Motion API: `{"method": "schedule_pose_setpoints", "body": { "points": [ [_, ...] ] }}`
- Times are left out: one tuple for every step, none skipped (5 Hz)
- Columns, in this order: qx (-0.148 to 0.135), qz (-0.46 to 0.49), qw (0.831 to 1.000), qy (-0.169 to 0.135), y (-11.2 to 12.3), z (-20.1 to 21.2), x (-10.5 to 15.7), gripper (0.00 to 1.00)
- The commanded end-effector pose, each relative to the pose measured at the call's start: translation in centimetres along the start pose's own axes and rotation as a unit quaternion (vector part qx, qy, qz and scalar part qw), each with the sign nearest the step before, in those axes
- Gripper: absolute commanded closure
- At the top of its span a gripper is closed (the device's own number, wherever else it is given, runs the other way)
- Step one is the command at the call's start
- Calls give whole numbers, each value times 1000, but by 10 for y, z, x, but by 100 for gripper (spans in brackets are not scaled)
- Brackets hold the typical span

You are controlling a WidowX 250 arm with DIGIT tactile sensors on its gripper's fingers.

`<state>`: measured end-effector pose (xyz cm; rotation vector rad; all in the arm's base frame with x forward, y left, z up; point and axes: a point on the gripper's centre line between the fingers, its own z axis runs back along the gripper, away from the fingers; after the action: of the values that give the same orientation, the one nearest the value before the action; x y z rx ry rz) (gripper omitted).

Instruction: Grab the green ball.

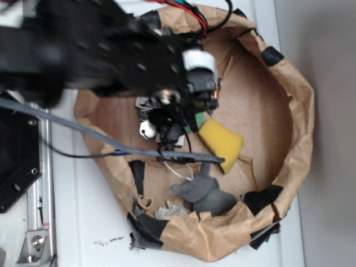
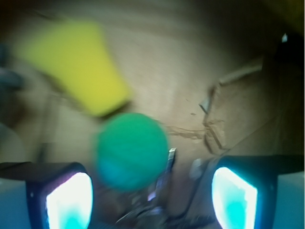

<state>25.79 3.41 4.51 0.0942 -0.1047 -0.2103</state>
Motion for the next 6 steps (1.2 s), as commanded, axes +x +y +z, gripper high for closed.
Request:
{"method": "schedule_pose_setpoints", "body": {
  "points": [
    [-17,-47,998,-42,-52,-9,29,100],
    [20,-1,998,-62,-40,13,32,100],
    [76,67,991,-81,-17,62,25,100],
    [58,124,983,-122,-3,112,9,100],
    [38,215,974,-66,6,162,1,100],
    [-60,337,939,-42,4,173,-11,100]
  ]
}}
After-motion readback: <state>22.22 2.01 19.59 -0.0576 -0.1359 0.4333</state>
